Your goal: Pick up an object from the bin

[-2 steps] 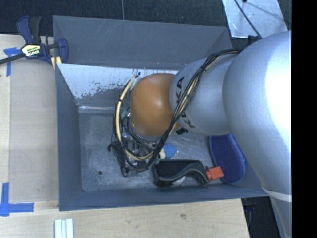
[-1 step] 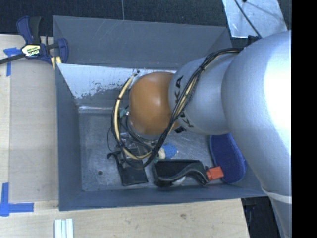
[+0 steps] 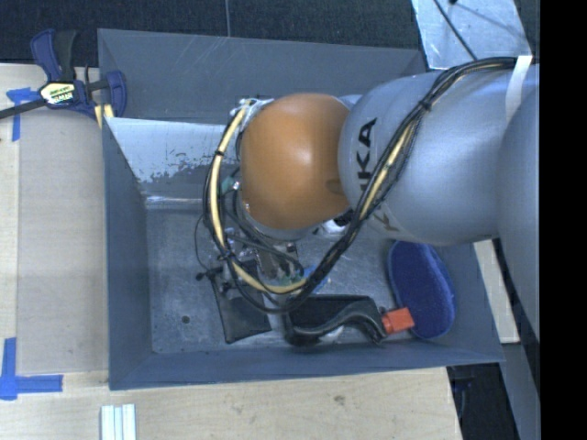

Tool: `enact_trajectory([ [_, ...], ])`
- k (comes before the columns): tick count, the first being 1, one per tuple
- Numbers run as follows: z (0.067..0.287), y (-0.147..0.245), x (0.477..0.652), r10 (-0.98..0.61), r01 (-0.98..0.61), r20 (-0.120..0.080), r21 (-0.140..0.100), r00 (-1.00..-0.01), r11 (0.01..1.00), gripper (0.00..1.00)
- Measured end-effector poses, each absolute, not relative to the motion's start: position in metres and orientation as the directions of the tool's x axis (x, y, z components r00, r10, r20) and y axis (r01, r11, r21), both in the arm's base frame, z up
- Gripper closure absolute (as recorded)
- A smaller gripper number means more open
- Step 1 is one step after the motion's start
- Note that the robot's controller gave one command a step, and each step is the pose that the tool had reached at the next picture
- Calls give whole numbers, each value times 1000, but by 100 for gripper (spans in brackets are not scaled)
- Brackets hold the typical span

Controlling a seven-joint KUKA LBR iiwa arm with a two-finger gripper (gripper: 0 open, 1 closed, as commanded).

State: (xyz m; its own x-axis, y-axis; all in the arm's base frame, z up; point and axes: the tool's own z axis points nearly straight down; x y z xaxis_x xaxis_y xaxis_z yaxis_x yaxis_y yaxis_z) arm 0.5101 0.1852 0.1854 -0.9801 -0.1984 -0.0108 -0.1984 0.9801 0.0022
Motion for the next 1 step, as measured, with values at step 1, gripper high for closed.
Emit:
enact_trajectory([
  [1, 262, 175, 507, -191, -191, -12, 1, -981, 982, 100],
])
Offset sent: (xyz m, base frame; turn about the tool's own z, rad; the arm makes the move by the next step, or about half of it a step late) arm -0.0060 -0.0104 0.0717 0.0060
